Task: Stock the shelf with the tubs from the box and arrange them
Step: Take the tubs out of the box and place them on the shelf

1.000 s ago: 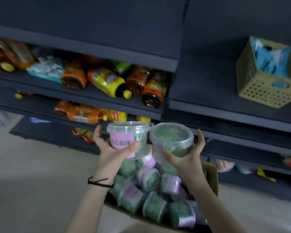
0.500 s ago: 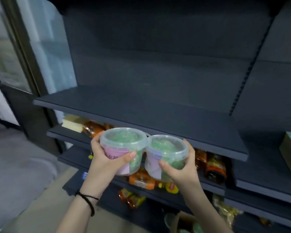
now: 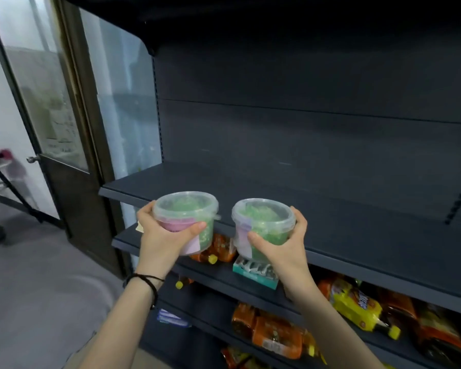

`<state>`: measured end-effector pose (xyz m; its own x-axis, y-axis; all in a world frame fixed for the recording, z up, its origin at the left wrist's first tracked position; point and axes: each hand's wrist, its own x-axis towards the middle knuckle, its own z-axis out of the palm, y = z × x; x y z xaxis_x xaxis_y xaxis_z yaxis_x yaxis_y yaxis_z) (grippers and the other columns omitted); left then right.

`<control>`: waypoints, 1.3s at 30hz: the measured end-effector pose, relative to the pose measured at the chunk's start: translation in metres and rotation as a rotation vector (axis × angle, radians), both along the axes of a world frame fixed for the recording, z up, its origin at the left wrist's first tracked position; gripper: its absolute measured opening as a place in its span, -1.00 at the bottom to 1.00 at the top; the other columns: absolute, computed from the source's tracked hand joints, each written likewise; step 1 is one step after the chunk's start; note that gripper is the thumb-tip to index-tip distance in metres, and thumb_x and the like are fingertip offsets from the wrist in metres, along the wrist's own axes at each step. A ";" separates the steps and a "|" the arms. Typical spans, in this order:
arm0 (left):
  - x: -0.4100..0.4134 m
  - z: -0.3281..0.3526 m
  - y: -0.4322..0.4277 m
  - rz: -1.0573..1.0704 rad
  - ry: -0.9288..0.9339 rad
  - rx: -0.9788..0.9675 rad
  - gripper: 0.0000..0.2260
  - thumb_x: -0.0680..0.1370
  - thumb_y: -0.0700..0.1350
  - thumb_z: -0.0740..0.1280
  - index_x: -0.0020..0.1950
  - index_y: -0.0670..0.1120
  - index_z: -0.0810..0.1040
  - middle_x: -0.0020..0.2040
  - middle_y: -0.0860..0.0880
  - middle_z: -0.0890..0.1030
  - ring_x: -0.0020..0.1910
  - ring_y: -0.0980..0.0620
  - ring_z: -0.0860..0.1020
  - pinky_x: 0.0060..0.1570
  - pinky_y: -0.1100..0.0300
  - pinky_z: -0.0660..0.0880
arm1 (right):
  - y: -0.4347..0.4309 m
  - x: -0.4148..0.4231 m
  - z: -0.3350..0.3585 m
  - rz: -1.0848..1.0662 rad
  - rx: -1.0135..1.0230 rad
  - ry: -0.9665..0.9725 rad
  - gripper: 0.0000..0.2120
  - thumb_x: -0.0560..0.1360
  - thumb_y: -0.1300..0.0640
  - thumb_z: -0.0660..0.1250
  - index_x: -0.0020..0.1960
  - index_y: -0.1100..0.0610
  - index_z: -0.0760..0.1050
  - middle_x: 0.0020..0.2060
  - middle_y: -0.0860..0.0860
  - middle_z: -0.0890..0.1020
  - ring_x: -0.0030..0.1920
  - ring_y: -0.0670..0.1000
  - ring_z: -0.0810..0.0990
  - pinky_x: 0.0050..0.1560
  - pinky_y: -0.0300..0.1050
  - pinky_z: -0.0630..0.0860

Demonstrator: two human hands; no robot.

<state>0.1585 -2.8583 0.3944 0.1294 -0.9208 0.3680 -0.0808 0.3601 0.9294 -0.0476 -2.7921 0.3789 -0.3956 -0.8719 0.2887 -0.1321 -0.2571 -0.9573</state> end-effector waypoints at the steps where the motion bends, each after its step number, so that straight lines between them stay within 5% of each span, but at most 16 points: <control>1: 0.005 -0.005 -0.020 0.018 -0.007 0.007 -0.18 0.24 -0.16 0.60 0.34 -0.11 0.18 0.16 0.05 0.36 0.16 0.08 0.43 0.15 0.21 0.41 | -0.018 0.000 -0.004 -0.006 0.007 -0.001 -0.01 0.27 0.05 0.60 0.45 -0.19 0.01 0.22 -0.22 0.39 0.25 -0.13 0.44 0.23 -0.09 0.49; 14: 0.033 -0.032 -0.292 0.036 -0.019 0.076 0.02 0.22 -0.20 0.61 0.50 -0.08 0.03 0.40 -0.08 0.30 0.34 -0.01 0.35 0.35 0.09 0.31 | -0.298 0.028 -0.008 0.008 0.066 -0.032 -0.03 0.24 0.18 0.61 0.45 -0.07 0.10 0.26 -0.11 0.40 0.25 -0.09 0.45 0.24 -0.09 0.49; 21: 0.051 -0.057 -0.400 -0.052 -0.003 0.169 0.00 0.27 -0.26 0.58 0.51 -0.02 0.00 0.40 -0.10 0.29 0.35 -0.05 0.34 0.35 0.00 0.32 | -0.389 0.054 -0.028 -0.067 0.190 0.016 0.02 0.16 -0.07 0.61 0.45 -0.19 0.09 0.28 -0.04 0.27 0.30 -0.04 0.30 0.11 -0.13 0.44; 29: 0.081 -0.079 -0.521 -0.087 -0.058 0.287 0.04 0.26 -0.14 0.61 0.51 0.13 -0.02 0.42 -0.16 0.25 0.34 -0.17 0.35 0.28 -0.14 0.39 | -0.486 0.104 -0.049 -0.194 0.221 0.036 0.11 -0.01 -0.22 0.57 0.43 -0.11 0.11 0.26 -0.05 0.39 0.28 -0.03 0.43 0.18 -0.09 0.53; 36: 0.097 -0.078 -0.610 -0.203 -0.157 0.219 0.03 0.19 -0.14 0.64 0.49 -0.01 0.08 0.37 -0.12 0.31 0.32 -0.11 0.36 0.32 -0.04 0.35 | -0.548 0.131 -0.057 -0.284 0.182 0.112 -0.21 0.22 0.11 0.62 0.16 -0.26 0.15 0.14 -0.24 0.41 0.13 -0.26 0.45 -0.06 -0.52 0.40; 39: 0.097 -0.082 -0.635 -0.223 -0.220 0.169 -0.01 0.09 -0.04 0.66 0.42 -0.06 0.24 0.31 -0.08 0.39 0.29 -0.07 0.39 0.31 0.00 0.37 | -0.569 0.134 -0.061 -0.325 0.180 0.104 -0.20 0.25 0.15 0.60 0.19 -0.26 0.13 0.11 -0.35 0.37 0.12 -0.36 0.42 -0.05 -0.55 0.37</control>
